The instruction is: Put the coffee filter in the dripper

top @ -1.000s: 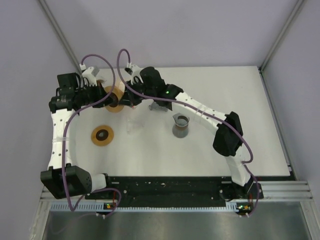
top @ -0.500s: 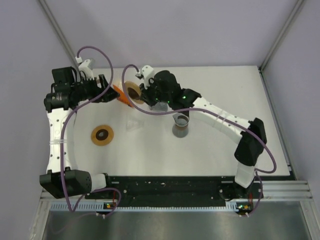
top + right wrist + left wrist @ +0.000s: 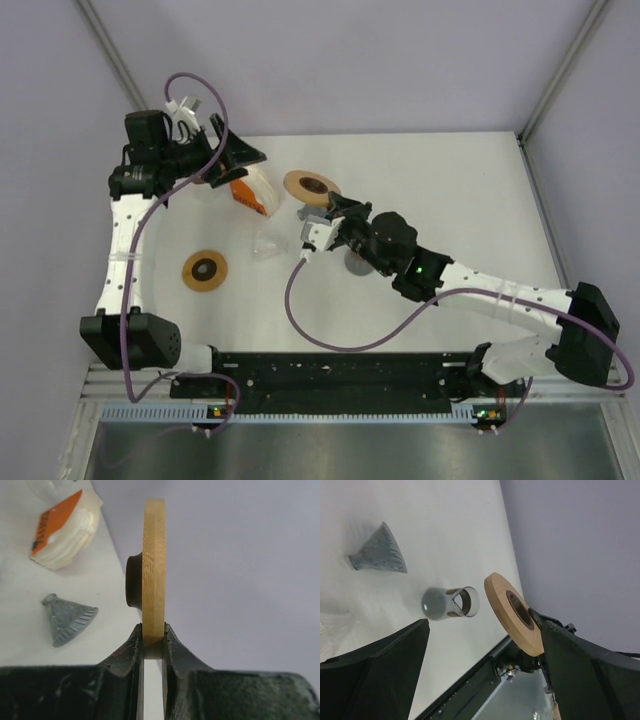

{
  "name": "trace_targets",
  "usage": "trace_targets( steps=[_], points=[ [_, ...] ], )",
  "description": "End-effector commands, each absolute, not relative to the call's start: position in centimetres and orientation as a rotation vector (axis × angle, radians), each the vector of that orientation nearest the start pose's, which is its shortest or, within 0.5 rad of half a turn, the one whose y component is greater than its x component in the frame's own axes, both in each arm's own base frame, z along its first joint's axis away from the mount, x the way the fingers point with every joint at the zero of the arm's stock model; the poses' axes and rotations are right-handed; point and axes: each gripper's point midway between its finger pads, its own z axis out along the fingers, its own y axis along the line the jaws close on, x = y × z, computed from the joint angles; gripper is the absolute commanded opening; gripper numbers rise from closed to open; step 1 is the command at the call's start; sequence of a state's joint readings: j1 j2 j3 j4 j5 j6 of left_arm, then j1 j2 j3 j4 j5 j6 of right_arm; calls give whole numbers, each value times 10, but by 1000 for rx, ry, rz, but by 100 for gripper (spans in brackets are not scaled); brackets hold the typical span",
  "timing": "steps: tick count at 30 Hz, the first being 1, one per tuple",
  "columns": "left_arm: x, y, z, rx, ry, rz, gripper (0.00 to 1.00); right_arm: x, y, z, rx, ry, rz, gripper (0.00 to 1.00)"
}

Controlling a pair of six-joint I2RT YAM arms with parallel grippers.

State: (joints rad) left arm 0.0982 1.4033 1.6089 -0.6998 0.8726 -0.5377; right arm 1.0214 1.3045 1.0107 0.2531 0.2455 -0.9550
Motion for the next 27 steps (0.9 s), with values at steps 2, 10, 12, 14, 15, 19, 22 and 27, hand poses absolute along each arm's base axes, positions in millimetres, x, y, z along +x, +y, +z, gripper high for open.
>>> trace_targets(
  steps=[2,10,12,14,15,19,22,27],
  points=[
    [334,-174,383,1,2086,-1380,96,289,307,410,-1022,737,-512,0],
    [331,-188,373,-17,2096,-1468,53,287,320,394,-1084,694,-579,0],
    [329,-191,371,-14,2094,-1490,52,288,323,392,-1094,700,-584,0],
    [326,-194,370,-9,2093,-1506,51,290,325,389,-1100,702,-589,0],
    [324,-196,369,-4,2093,-1517,51,291,326,388,-1106,702,-589,0],
    [320,-206,358,-6,2117,-1550,37,292,332,385,-1114,699,-585,0],
    [319,-209,354,-10,2126,-1574,9,292,335,382,-1118,703,-575,0],
    [322,-208,349,-11,2131,-1559,0,296,335,376,-1078,878,-419,18]
  ],
)
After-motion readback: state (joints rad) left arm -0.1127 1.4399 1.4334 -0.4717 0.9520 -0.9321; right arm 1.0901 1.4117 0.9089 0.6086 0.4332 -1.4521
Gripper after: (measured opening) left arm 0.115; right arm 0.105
